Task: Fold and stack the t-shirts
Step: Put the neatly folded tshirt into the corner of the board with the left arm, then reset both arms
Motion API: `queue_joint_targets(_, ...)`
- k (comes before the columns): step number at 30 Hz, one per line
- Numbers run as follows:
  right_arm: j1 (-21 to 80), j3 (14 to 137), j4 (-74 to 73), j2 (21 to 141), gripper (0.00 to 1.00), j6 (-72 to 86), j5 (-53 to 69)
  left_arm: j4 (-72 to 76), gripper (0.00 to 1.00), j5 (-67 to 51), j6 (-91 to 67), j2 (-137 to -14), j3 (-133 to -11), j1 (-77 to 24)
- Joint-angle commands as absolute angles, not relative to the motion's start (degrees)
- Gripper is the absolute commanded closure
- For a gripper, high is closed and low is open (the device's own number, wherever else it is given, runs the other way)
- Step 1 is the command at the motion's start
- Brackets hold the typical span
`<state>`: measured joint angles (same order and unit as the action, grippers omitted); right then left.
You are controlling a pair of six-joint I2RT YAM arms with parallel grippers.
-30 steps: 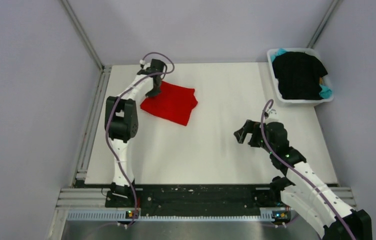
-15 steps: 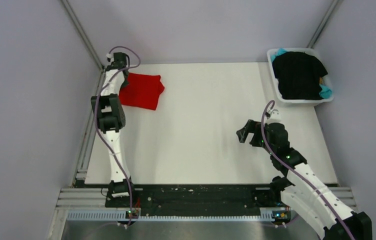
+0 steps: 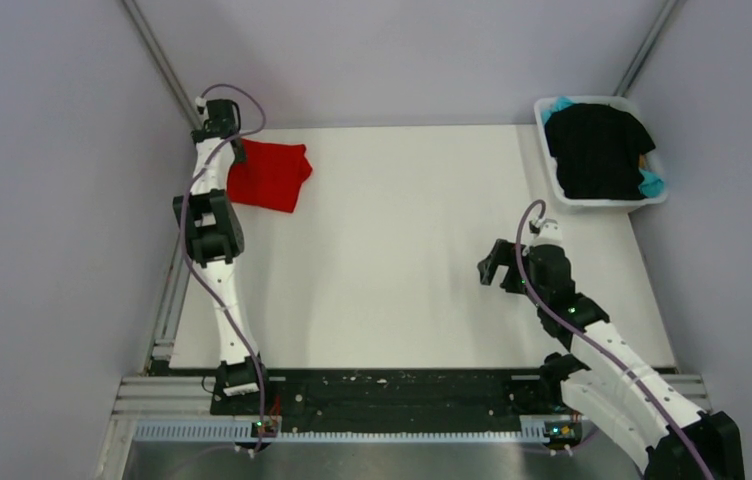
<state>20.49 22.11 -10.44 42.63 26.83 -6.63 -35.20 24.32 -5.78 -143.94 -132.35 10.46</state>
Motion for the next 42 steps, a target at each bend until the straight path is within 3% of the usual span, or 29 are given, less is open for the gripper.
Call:
queue_joint_targets(1,20.5,23.2,-10.1,42.7,0.01,25.8,-9.0,-32.9,0.15,23.2,-5.9,-139.6,-134.7,10.8)
queue_joint_targets(2,20.5,23.4,-10.5,42.5,0.01,25.8,-9.3,-33.2,0.05,23.5,-6.8,-138.5,-134.5,10.7)
queue_joint_targets(3,20.5,23.5,-10.8,42.3,0.01,25.9,-9.6,-33.6,0.01,23.5,-7.7,-137.1,-134.2,10.6)
queue_joint_targets(9,20.5,23.5,-13.1,40.1,0.01,28.3,-12.0,-32.9,0.01,18.6,-14.6,-124.8,-124.0,8.3)
queue_joint_targets(13,20.5,23.7,-14.5,38.2,0.01,29.1,-12.1,-26.8,0.01,9.4,-20.2,-113.3,-110.2,5.7)
queue_joint_targets(22,20.5,23.6,-16.6,34.1,0.01,30.3,-10.0,-22.2,0.01,11.6,-27.4,-91.0,-80.2,-9.6)
queue_joint_targets(26,20.5,23.4,-17.0,32.3,0.01,30.3,-10.6,-15.2,0.01,2.0,-30.3,-79.8,-62.1,-13.9)
queue_joint_targets(32,20.5,22.7,-16.7,30.4,0.01,30.8,-13.5,-16.6,0.01,11.9,-34.2,-61.1,-43.1,-21.9)
queue_joint_targets(37,20.5,22.1,-16.8,29.6,0.01,30.8,-14.6,-15.5,0.01,12.9,-35.5,-50.1,-35.5,-22.4)
queue_joint_targets(42,20.5,21.5,-16.3,28.7,0.01,30.8,-14.0,-15.6,0.01,12.9,-35.2,-47.4,-34.8,-22.4)
